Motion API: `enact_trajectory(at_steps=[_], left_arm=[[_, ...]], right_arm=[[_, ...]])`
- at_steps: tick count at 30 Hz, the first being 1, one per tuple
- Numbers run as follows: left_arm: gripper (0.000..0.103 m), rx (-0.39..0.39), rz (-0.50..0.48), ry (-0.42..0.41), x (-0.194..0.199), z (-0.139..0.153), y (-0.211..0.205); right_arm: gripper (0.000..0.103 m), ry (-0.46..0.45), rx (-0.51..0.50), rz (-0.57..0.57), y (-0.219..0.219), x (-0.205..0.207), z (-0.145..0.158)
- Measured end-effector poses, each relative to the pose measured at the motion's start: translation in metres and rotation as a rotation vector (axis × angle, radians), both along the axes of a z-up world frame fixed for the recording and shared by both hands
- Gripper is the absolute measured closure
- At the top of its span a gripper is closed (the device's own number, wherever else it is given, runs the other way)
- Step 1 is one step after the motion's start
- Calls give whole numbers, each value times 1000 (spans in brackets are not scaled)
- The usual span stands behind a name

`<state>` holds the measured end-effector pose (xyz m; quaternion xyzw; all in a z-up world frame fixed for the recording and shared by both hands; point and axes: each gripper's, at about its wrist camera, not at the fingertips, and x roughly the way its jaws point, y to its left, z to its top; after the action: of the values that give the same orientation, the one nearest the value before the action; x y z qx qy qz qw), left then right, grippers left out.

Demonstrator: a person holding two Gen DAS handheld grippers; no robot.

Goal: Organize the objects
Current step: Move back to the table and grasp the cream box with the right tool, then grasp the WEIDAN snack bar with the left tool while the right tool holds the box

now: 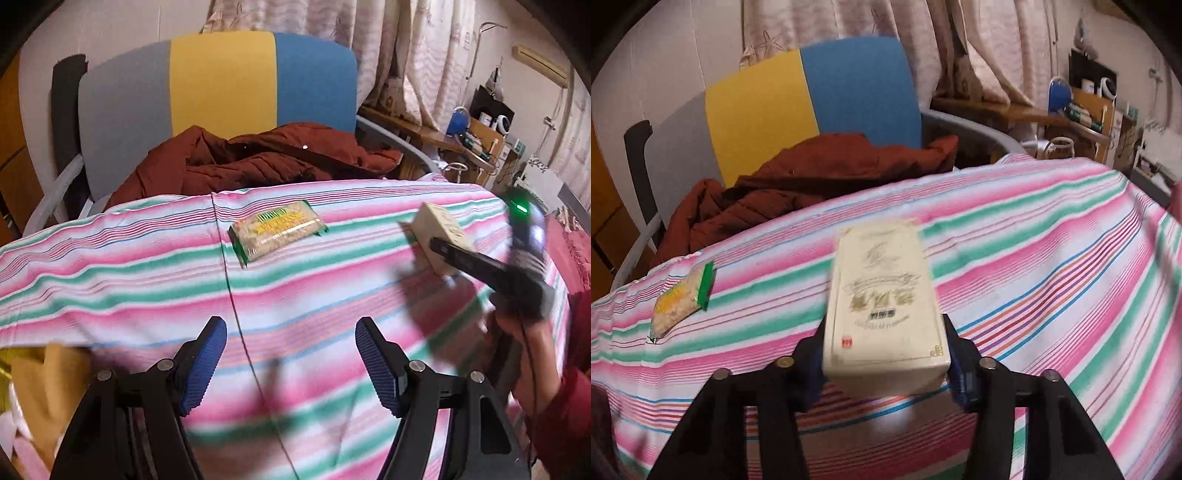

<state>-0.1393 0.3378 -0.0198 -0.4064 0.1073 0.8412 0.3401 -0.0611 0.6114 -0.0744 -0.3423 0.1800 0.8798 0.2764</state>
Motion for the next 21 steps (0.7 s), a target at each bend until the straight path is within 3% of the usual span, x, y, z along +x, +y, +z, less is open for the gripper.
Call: enact_trajectory(at_steps=[10,15,21], left_arm=[[21,-65,-70,75,-60,-10,53],[21,-146,-142,149,-87,-17,83],[21,-193,-162,31,-109,-49,100]], right_arm=[[51,24,28,6,-7,3,-3],[50,36,22,7,-6,4,-4],[51,43,-5,-8,-1,7,-8]])
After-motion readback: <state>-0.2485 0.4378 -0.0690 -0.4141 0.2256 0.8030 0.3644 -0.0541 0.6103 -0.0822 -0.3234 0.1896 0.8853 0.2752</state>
